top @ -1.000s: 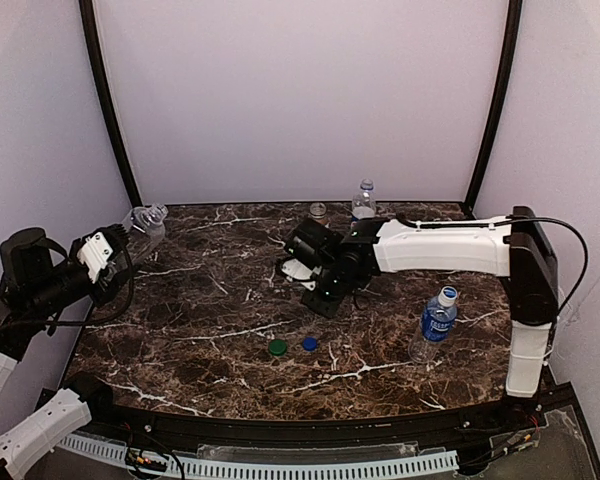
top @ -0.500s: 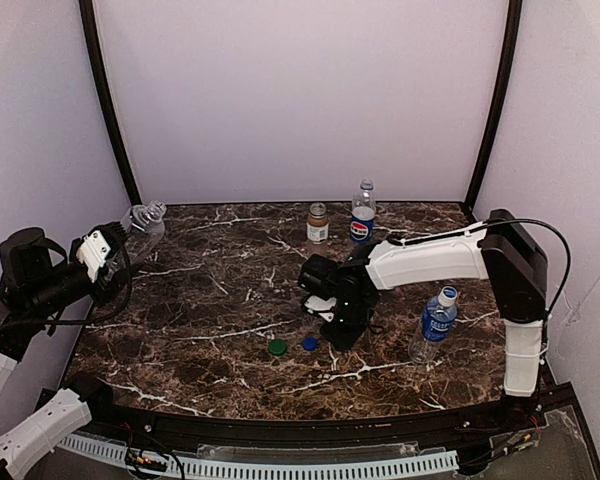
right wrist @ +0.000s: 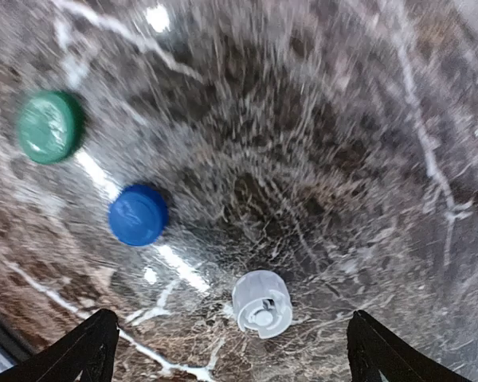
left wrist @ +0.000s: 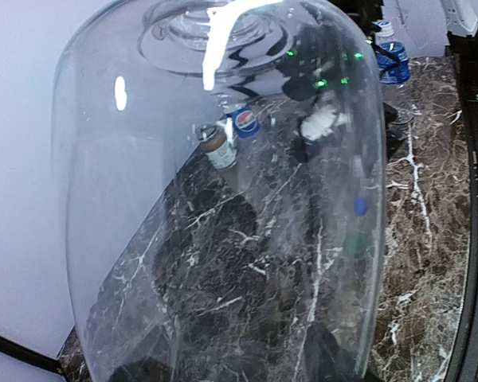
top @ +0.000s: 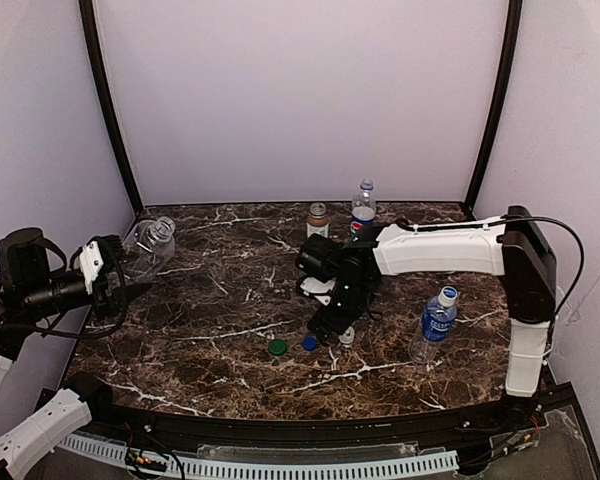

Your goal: Unscrew the bottle caps

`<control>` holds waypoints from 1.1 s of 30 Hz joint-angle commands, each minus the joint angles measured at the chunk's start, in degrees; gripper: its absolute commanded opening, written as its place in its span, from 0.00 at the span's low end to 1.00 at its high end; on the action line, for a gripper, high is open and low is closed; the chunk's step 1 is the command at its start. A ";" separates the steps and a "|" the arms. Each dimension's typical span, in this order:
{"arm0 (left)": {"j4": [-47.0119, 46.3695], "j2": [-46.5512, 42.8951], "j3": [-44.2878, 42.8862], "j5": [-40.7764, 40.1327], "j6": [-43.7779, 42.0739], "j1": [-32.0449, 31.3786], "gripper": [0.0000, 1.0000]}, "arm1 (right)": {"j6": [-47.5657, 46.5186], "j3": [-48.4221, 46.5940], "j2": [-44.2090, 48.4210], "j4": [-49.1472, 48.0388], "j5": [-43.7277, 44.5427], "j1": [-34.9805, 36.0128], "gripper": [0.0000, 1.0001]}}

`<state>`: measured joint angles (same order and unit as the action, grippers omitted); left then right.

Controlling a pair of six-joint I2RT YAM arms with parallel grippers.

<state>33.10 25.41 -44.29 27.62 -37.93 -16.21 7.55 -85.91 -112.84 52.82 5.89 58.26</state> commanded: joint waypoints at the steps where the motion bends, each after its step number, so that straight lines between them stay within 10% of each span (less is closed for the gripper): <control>1: 7.93 0.02 -2.05 13.70 -2.23 0.47 0.50 | -4.23 -8.37 10.42 -2.80 -0.01 2.51 0.99; 12: 9.72 -0.16 -2.07 20.80 -3.37 0.56 0.51 | -16.67 -2.03 19.11 -63.68 -29.14 14.14 0.87; 33: 7.43 -0.75 -1.05 21.68 -1.55 0.79 0.52 | -11.23 -12.00 6.31 -65.51 -31.77 14.69 0.41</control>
<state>42.06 25.41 -45.08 47.46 -40.86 -15.90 -4.89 -97.36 -105.86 -10.92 -25.89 72.82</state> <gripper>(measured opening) 0.557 0.430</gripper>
